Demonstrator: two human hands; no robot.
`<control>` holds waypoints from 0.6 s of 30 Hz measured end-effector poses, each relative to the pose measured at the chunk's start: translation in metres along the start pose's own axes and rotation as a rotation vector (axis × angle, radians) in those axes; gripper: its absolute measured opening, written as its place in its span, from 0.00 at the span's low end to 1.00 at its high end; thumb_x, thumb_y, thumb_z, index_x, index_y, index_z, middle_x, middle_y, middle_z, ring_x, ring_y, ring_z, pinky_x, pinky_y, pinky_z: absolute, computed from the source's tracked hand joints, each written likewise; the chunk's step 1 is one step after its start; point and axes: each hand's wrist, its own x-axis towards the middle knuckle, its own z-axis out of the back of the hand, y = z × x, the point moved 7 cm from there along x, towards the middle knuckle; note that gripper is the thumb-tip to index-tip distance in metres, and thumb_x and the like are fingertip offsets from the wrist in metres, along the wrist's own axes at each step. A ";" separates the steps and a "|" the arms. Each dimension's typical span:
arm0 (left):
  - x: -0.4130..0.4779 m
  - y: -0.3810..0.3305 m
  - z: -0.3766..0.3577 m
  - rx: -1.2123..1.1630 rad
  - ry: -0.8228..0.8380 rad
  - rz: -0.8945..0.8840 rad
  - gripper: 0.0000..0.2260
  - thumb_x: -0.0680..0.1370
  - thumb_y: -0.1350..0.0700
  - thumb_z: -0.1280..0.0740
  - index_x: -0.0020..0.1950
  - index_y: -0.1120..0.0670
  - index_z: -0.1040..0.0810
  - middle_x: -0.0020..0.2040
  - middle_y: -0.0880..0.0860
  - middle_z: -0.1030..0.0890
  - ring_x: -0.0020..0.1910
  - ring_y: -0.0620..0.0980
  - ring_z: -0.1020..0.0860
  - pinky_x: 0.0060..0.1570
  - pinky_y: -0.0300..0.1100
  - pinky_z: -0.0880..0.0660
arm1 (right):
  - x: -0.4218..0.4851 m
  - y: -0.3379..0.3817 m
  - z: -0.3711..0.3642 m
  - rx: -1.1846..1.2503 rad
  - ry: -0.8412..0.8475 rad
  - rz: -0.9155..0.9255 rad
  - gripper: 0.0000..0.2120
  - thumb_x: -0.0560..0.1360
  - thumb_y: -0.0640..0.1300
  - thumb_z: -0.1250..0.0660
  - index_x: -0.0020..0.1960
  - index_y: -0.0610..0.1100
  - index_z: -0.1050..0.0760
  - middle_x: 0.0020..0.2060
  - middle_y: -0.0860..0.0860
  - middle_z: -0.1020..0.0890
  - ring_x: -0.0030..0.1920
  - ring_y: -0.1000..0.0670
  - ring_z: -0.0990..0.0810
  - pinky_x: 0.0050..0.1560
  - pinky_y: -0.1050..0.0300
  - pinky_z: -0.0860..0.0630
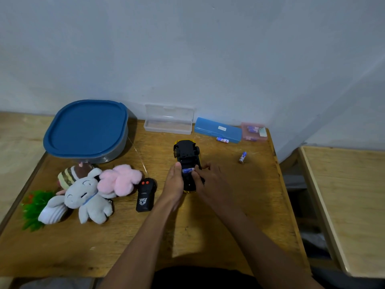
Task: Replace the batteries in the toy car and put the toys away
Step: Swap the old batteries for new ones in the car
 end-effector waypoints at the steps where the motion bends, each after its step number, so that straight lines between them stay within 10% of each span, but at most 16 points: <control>1: 0.002 0.002 -0.001 0.018 0.002 -0.001 0.20 0.85 0.46 0.51 0.68 0.53 0.28 0.57 0.57 0.21 0.55 0.53 0.21 0.52 0.48 0.23 | 0.001 -0.001 0.000 -0.020 0.013 0.006 0.19 0.80 0.57 0.45 0.65 0.53 0.25 0.59 0.51 0.27 0.59 0.51 0.31 0.53 0.51 0.26; 6: 0.008 -0.008 -0.003 0.126 0.016 -0.066 0.19 0.86 0.49 0.52 0.61 0.53 0.25 0.46 0.50 0.19 0.44 0.42 0.21 0.33 0.28 0.28 | 0.003 -0.022 0.030 0.170 -0.087 -0.039 0.17 0.82 0.55 0.46 0.64 0.53 0.24 0.55 0.54 0.27 0.50 0.55 0.27 0.45 0.57 0.27; 11: 0.016 -0.015 -0.002 0.161 0.020 -0.078 0.18 0.86 0.49 0.52 0.60 0.51 0.24 0.46 0.47 0.19 0.46 0.39 0.22 0.39 0.30 0.28 | 0.022 -0.125 0.039 0.278 -0.164 -0.542 0.19 0.80 0.55 0.42 0.68 0.49 0.30 0.62 0.49 0.24 0.58 0.49 0.25 0.60 0.48 0.27; 16: 0.016 -0.016 -0.008 0.203 0.026 -0.054 0.17 0.86 0.49 0.52 0.60 0.49 0.25 0.45 0.44 0.20 0.43 0.35 0.23 0.36 0.26 0.27 | 0.056 -0.147 0.030 0.186 -0.007 -0.576 0.31 0.77 0.62 0.40 0.73 0.46 0.39 0.69 0.45 0.30 0.67 0.43 0.30 0.66 0.46 0.32; 18: 0.013 -0.018 -0.013 0.236 0.048 -0.042 0.19 0.86 0.47 0.52 0.64 0.52 0.25 0.52 0.49 0.18 0.51 0.42 0.21 0.50 0.35 0.24 | 0.066 -0.154 0.025 0.237 0.009 -0.619 0.27 0.78 0.61 0.40 0.71 0.46 0.37 0.67 0.45 0.28 0.65 0.44 0.28 0.65 0.47 0.31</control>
